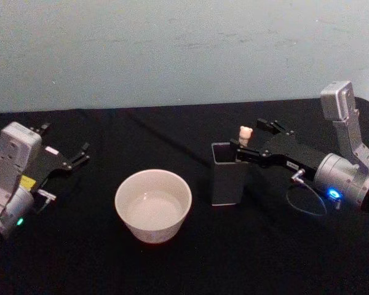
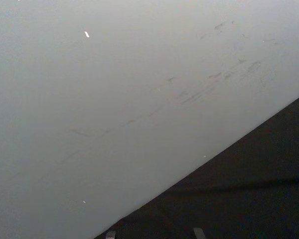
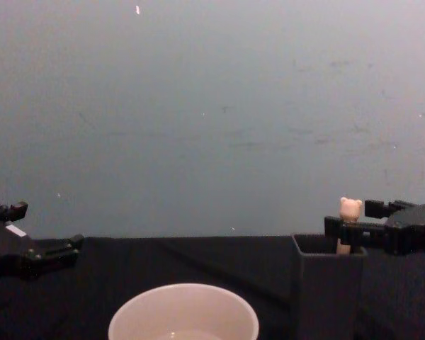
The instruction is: Pick up the stirring spoon with one hand, stir inside the cup, then place it back in its original position.
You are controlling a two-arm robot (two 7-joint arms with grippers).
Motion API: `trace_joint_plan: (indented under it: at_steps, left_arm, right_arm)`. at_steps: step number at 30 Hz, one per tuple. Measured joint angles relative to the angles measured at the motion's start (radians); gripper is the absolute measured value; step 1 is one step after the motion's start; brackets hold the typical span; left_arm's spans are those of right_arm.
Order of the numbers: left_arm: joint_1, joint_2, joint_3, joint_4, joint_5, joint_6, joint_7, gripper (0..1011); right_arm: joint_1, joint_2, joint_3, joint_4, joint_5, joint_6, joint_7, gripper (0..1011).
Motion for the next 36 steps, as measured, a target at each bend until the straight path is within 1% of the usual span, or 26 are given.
trace_joint_plan:
  at_steps: [27, 31, 36]
  left_arm:
    - [0.0, 0.0, 0.0, 0.0, 0.0, 0.0, 0.0, 1001]
    - [0.0, 0.0, 0.0, 0.0, 0.0, 0.0, 0.0, 1002]
    - [0.0, 0.0, 0.0, 0.0, 0.0, 0.0, 0.0, 1001]
  right_arm:
    - [-0.001, 0.002, 0.001, -0.003, 0.002, -0.001, -0.001, 1002]
    - [-0.001, 0.002, 0.001, -0.003, 0.002, -0.001, -0.001, 946]
    - [-0.001, 0.002, 0.001, -0.003, 0.002, -0.002, -0.002, 823]
